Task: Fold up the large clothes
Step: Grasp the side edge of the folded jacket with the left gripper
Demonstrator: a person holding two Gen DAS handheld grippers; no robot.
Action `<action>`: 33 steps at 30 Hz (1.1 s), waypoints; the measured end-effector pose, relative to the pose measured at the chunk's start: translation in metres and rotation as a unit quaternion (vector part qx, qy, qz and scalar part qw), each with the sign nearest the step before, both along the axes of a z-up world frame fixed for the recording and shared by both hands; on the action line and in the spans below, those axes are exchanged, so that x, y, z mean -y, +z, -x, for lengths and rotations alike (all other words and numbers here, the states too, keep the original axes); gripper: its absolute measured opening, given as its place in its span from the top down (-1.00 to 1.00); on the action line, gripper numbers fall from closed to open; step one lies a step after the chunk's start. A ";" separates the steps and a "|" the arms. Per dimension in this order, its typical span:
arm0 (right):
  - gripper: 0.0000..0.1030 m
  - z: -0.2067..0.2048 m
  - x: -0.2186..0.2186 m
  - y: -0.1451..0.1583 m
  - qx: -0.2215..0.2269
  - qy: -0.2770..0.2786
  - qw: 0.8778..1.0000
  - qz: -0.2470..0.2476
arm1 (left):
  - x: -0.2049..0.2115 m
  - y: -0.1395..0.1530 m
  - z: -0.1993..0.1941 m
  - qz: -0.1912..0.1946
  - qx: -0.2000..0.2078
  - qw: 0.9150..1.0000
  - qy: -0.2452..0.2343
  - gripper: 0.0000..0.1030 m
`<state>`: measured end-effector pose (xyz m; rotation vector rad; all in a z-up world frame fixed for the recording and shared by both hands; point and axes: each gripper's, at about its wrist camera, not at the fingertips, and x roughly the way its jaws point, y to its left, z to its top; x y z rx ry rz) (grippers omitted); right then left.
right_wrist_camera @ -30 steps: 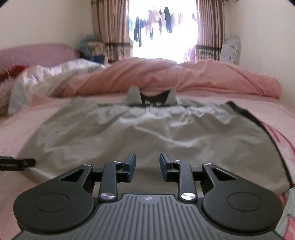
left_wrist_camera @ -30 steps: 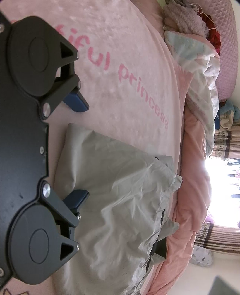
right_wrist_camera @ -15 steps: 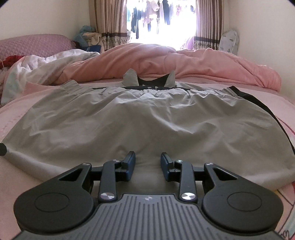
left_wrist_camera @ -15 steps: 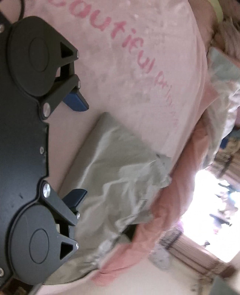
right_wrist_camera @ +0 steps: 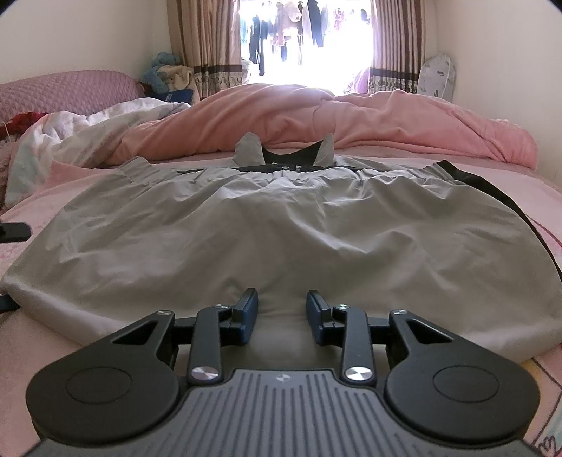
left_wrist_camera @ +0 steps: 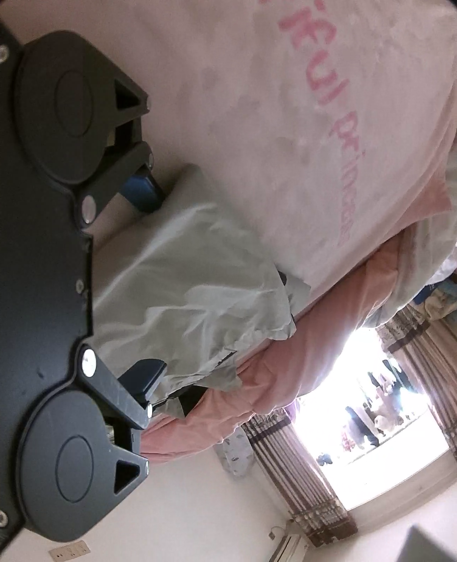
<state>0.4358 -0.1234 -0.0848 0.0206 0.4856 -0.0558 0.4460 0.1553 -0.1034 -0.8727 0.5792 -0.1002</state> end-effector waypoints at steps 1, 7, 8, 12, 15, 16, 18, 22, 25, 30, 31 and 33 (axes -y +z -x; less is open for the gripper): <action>0.26 0.000 0.001 0.000 0.000 0.000 1.000 -0.001 | 0.000 0.000 -0.005 -0.002 0.002 1.000 -0.001 -0.79; 0.26 0.000 0.002 0.000 0.001 0.000 1.000 -0.003 | 0.003 0.001 -0.041 -0.030 0.014 0.999 0.000 -0.79; 0.26 0.000 0.001 0.000 0.001 0.000 1.000 -0.003 | 0.002 0.001 -0.046 -0.030 0.013 0.999 0.000 -0.78; 0.26 0.000 0.001 0.000 0.000 0.000 1.000 0.001 | -0.001 0.003 -0.052 -0.027 0.005 1.000 0.000 -0.71; 0.26 -0.001 0.001 0.011 -0.004 -0.001 1.000 -0.002 | 0.000 0.005 -0.050 -0.044 0.005 0.999 -0.006 -0.64; 0.26 -0.003 0.004 0.017 0.002 -0.002 1.000 -0.012 | 0.001 0.005 -0.049 -0.050 0.004 0.999 -0.007 -0.54; 0.26 -0.010 0.007 0.027 0.022 -0.010 1.000 -0.018 | 0.001 0.005 -0.050 -0.060 0.000 0.998 -0.011 -0.40; 0.28 -0.036 0.008 0.040 0.054 -0.021 0.998 -0.015 | -0.001 0.004 -0.051 -0.066 -0.002 0.998 -0.015 -0.20; 0.40 -0.058 0.005 0.036 0.042 -0.029 0.999 -0.002 | 0.000 0.003 -0.052 -0.077 -0.001 0.997 -0.020 -0.15; 0.44 -0.079 0.006 0.010 -0.007 -0.030 1.000 -0.003 | 0.003 0.003 -0.053 -0.096 0.002 0.995 -0.029 -0.15; 0.44 -0.077 0.004 0.008 -0.002 -0.030 1.000 0.007 | 0.004 0.003 -0.053 -0.102 0.003 0.994 -0.031 -0.15; 0.43 -0.076 0.000 0.006 0.003 -0.032 0.999 0.017 | 0.007 0.003 -0.053 -0.116 0.007 0.993 -0.034 -0.15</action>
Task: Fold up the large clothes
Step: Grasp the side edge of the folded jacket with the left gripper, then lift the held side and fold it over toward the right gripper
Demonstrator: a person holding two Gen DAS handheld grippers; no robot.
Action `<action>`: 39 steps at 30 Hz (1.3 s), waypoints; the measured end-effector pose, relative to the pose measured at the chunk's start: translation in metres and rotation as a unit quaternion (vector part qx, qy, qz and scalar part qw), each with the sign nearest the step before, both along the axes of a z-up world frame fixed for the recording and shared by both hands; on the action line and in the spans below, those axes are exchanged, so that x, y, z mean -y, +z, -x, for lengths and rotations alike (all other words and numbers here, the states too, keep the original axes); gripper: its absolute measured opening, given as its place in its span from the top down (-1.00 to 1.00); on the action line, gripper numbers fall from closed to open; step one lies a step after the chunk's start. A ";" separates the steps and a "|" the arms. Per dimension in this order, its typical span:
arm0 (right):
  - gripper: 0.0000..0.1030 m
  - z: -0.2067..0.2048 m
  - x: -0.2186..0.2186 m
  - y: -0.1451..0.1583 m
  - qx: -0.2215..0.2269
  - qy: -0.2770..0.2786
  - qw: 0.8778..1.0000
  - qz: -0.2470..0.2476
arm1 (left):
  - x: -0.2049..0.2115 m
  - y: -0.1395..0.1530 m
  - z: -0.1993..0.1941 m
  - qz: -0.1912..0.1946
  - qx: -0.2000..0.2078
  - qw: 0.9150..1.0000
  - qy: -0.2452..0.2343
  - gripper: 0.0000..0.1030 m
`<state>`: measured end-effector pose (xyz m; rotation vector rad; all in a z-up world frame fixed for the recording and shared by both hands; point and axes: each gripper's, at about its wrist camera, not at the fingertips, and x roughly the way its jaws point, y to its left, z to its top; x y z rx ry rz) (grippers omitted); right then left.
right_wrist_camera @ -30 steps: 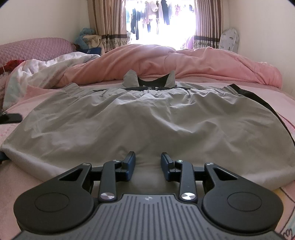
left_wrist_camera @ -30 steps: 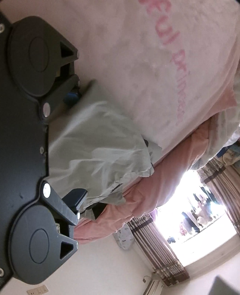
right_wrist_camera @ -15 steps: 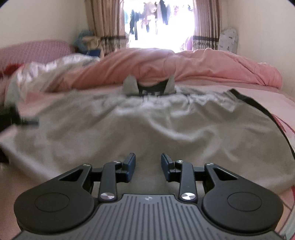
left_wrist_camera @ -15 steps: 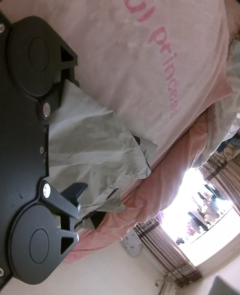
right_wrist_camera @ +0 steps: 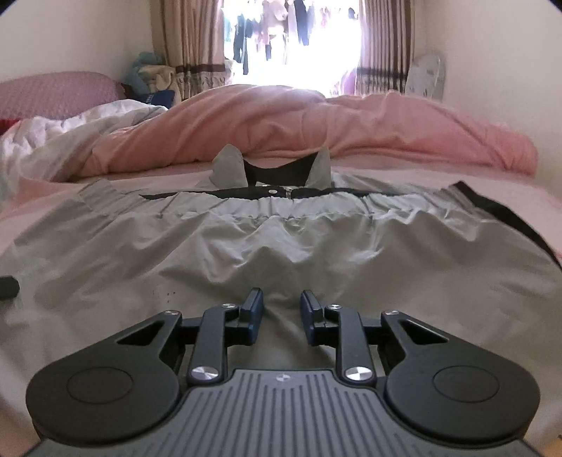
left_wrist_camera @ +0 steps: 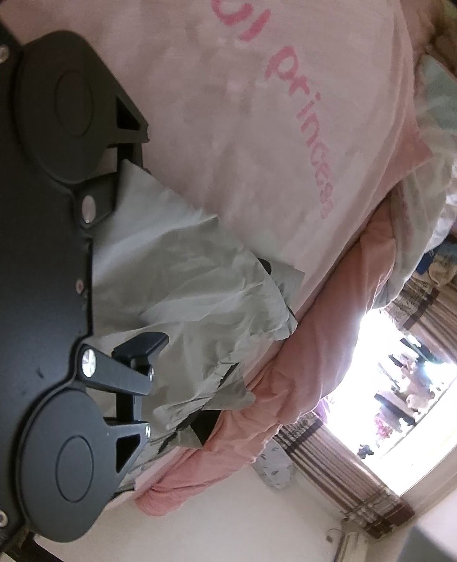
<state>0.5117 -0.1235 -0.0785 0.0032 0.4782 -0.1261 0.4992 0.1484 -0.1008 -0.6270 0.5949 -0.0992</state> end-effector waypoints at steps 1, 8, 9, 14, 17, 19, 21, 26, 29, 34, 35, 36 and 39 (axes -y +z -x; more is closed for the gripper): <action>0.42 0.001 0.000 0.000 0.002 0.000 1.000 0.001 | 0.002 0.000 0.000 -0.006 0.002 1.000 -0.001 -0.15; 0.42 0.044 0.000 0.023 0.018 0.015 1.000 0.021 | 0.005 0.001 0.000 -0.016 0.001 1.000 -0.001 -0.11; 0.42 0.055 0.000 0.024 0.021 0.014 0.999 0.025 | 0.006 0.001 0.000 -0.017 0.001 1.000 0.000 -0.11; 0.42 0.084 0.004 0.012 -0.011 0.017 1.000 0.008 | 0.008 0.002 -0.001 -0.023 0.000 1.000 0.000 -0.11; 0.42 0.085 0.007 0.001 -0.009 0.010 1.000 0.006 | 0.009 0.002 -0.002 -0.028 -0.003 1.000 0.000 -0.11; 0.42 0.079 0.011 -0.003 -0.013 0.009 1.000 -0.007 | 0.010 0.003 -0.002 -0.033 -0.006 0.999 0.000 -0.04; 0.41 0.077 0.012 -0.006 -0.009 0.012 1.000 -0.009 | 0.010 0.004 -0.002 -0.036 -0.010 0.999 0.003 0.14; 0.35 0.078 0.017 -0.003 -0.010 0.022 1.000 -0.018 | 0.011 0.010 -0.002 -0.019 -0.005 1.000 -0.004 0.60; 0.34 0.087 0.032 0.010 -0.019 0.026 0.998 -0.063 | 0.018 0.025 -0.001 -0.024 0.007 1.000 -0.008 0.75; 0.33 0.108 0.069 0.027 0.001 -0.010 0.997 -0.077 | 0.046 0.066 0.002 -0.020 0.053 0.998 -0.039 0.90; 0.33 0.111 0.078 0.028 0.004 -0.019 0.997 -0.078 | 0.055 0.076 0.002 -0.018 0.065 0.996 -0.050 0.90; 0.33 0.115 0.088 0.028 0.006 -0.031 0.996 -0.082 | 0.066 0.085 0.003 -0.016 0.077 0.995 -0.060 0.92; 0.33 0.125 0.120 0.027 0.006 -0.065 0.993 -0.101 | 0.108 0.109 0.009 -0.006 0.115 0.989 -0.094 0.96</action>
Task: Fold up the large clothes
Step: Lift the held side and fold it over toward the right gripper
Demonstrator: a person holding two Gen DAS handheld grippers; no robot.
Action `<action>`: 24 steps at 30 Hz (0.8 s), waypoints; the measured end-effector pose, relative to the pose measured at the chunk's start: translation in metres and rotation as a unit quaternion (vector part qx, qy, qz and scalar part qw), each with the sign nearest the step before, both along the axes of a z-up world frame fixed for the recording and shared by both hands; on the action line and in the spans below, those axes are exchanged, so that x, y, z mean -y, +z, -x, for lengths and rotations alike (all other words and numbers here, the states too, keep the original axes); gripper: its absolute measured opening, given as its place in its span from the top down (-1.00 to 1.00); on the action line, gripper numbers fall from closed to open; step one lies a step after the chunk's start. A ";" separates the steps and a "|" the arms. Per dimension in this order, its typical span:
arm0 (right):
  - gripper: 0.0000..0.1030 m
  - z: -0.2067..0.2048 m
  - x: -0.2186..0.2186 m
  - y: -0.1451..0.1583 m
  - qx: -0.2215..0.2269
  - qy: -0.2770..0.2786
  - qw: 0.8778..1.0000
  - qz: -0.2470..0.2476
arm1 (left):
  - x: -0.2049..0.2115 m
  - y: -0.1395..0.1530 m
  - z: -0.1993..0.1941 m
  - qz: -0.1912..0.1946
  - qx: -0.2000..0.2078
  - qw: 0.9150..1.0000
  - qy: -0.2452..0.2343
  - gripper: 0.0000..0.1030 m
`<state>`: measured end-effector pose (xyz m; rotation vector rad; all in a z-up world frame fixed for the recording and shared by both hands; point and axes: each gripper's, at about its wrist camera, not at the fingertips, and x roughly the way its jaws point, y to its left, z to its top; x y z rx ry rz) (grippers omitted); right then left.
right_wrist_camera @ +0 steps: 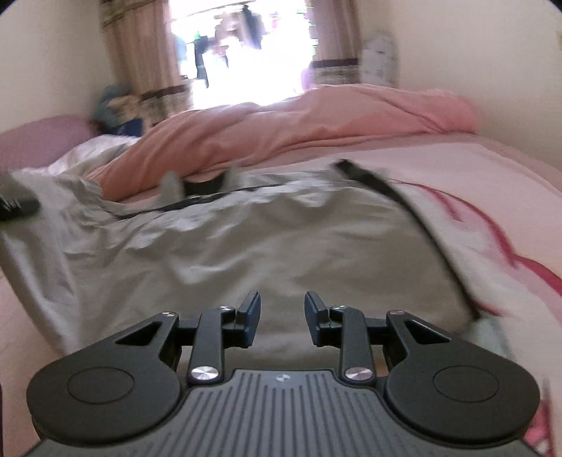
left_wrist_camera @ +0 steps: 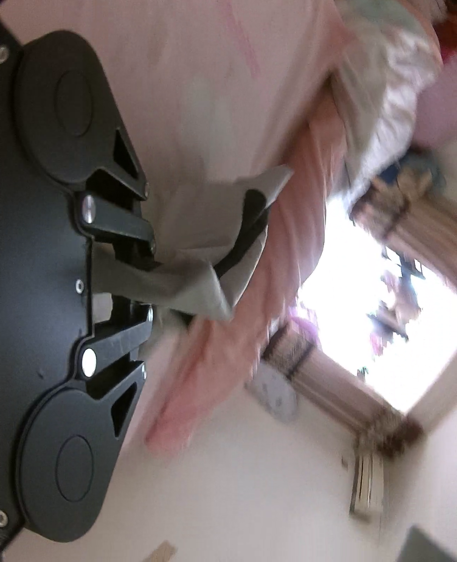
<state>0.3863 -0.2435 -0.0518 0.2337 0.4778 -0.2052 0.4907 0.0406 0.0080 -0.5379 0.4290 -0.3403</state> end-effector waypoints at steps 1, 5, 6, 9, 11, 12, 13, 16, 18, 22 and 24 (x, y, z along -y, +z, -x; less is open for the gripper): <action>0.33 0.004 0.010 -0.001 -0.001 -0.012 1.000 -0.006 | 0.019 0.007 0.002 0.005 0.011 1.000 -0.019 0.96; 0.33 0.027 0.045 -0.003 -0.001 -0.054 0.998 -0.019 | 0.094 0.022 0.007 0.021 0.047 0.994 -0.096 0.96; 0.33 0.033 0.049 -0.004 -0.003 -0.061 0.998 -0.019 | 0.114 0.022 0.006 0.024 0.050 0.991 -0.118 0.96; 0.33 0.048 0.065 -0.007 -0.011 -0.085 0.996 -0.014 | 0.176 0.005 0.001 0.028 0.034 0.982 -0.184 0.97; 0.33 0.054 0.074 -0.009 -0.017 -0.099 0.995 -0.015 | 0.219 -0.023 -0.005 0.004 0.001 0.976 -0.219 0.97; 0.33 0.056 0.077 -0.009 -0.019 -0.103 0.994 -0.016 | 0.236 -0.039 -0.007 -0.016 -0.016 0.973 -0.229 0.97; 0.33 0.059 0.081 -0.009 -0.019 -0.105 0.994 -0.018 | 0.254 -0.059 -0.010 -0.046 -0.039 0.971 -0.230 0.96; 0.26 0.063 0.082 -0.007 -0.014 -0.108 0.994 -0.023 | 0.275 -0.097 -0.013 -0.104 -0.053 0.967 -0.226 0.73; 0.18 0.064 0.081 -0.004 0.000 -0.105 0.994 -0.032 | 0.268 -0.094 -0.016 -0.082 -0.060 0.964 -0.244 0.19; -0.08 0.066 0.084 0.002 0.044 -0.060 0.992 -0.104 | 0.231 -0.041 0.009 -0.079 -0.016 0.968 -0.236 -0.49; -0.20 0.064 0.083 0.003 0.064 -0.031 0.987 -0.142 | 0.200 -0.021 0.033 -0.116 0.036 0.970 -0.209 -0.70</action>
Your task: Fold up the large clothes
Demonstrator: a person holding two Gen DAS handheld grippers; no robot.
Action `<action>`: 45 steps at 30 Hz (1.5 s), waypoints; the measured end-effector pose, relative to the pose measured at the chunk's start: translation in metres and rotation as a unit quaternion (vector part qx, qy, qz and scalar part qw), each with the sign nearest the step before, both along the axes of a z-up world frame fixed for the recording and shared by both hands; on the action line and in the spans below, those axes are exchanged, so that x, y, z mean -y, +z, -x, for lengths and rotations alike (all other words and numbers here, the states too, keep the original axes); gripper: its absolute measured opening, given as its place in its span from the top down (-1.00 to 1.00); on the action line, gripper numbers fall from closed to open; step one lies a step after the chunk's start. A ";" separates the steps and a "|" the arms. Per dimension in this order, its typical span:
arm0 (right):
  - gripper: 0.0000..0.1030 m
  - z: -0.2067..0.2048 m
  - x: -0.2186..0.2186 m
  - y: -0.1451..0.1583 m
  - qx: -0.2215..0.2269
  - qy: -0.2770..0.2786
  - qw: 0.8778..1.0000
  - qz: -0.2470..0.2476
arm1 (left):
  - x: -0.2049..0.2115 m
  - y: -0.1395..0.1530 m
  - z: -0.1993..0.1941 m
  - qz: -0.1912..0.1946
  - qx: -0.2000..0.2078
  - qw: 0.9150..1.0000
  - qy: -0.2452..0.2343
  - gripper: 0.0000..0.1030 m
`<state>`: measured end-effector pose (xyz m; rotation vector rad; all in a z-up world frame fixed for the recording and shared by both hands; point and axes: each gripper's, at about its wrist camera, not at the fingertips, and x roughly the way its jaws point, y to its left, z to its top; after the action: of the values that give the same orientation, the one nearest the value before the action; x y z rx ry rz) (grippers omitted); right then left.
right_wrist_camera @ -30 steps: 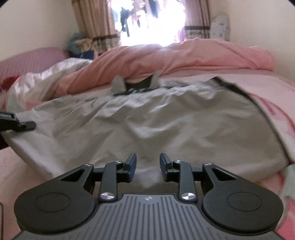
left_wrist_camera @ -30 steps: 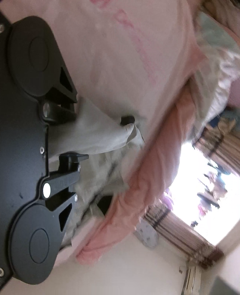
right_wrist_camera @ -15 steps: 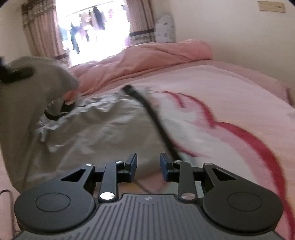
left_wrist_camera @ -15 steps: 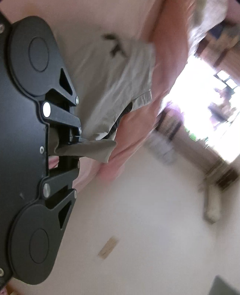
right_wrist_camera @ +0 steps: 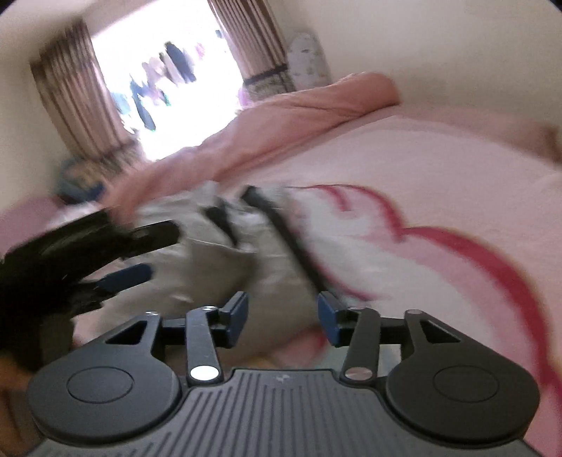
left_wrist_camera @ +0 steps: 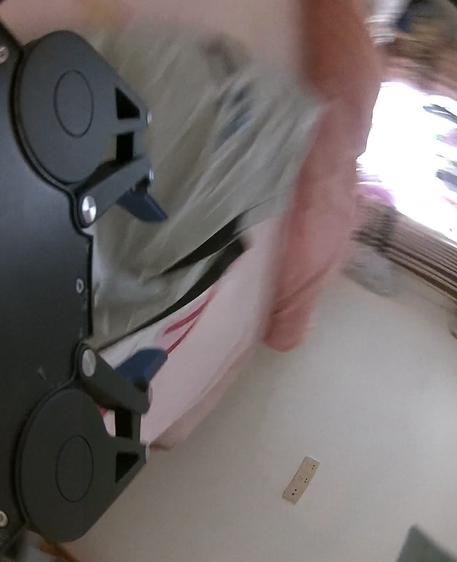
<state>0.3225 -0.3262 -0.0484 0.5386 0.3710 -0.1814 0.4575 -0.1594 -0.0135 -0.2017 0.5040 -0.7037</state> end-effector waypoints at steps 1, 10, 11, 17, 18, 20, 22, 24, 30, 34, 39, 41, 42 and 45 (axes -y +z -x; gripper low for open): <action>-0.28 -0.004 -0.002 0.000 0.009 0.019 1.000 -0.014 | -0.014 0.004 0.010 -0.017 0.020 0.999 0.020 -0.71; -0.32 -0.077 -0.015 -0.003 -0.016 0.035 0.998 -0.043 | -0.107 -0.053 0.044 -0.097 -0.042 0.987 0.123 -0.69; -0.32 -0.086 -0.013 -0.005 -0.027 0.026 0.998 -0.050 | -0.110 -0.059 0.045 -0.105 -0.044 0.986 0.124 -0.69; 0.17 -0.109 -0.009 -0.020 -0.059 0.008 0.996 -0.068 | -0.069 -0.072 0.024 -0.153 -0.031 0.982 0.104 -0.36; 0.37 -0.110 -0.010 -0.020 -0.062 0.007 0.996 -0.061 | -0.067 -0.073 0.024 -0.153 -0.034 0.983 0.099 -0.29; 0.77 -0.112 -0.013 -0.016 -0.065 0.003 0.997 -0.039 | -0.069 -0.069 0.030 -0.153 -0.030 0.982 0.103 -0.26; 0.92 -0.110 -0.012 -0.007 -0.048 0.007 0.998 -0.038 | -0.067 -0.068 0.029 -0.154 -0.032 0.982 0.103 -0.22; 0.94 -0.101 -0.014 0.008 -0.018 0.010 0.999 -0.030 | -0.067 -0.067 0.031 -0.154 -0.032 0.982 0.105 -0.16; 0.95 -0.055 0.000 0.041 0.060 -0.012 0.998 -0.012 | -0.053 -0.062 0.031 -0.153 -0.022 0.983 0.103 -0.01; 0.95 -0.045 0.039 -0.002 0.017 -0.032 0.998 -0.042 | -0.048 -0.071 0.029 -0.149 -0.031 0.983 0.098 -0.08; 0.93 -0.053 0.054 -0.063 -0.007 -0.022 0.997 -0.074 | -0.053 -0.080 0.025 -0.157 -0.041 0.981 0.105 -0.24; 0.93 -0.051 0.052 -0.063 -0.007 -0.023 0.998 -0.066 | -0.056 -0.084 0.021 -0.153 -0.047 0.982 0.102 -0.25; 0.92 -0.051 0.051 -0.061 -0.010 -0.022 0.998 -0.062 | -0.057 -0.084 0.020 -0.153 -0.047 0.982 0.101 -0.26; 0.75 -0.050 0.052 -0.057 -0.009 -0.013 0.998 -0.053 | -0.057 -0.082 0.020 -0.157 -0.049 0.981 0.101 -0.25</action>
<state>0.3727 -0.3779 -0.1055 0.6471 0.3938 -0.1922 0.4378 -0.1024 -0.0956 0.0101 0.6712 -0.4093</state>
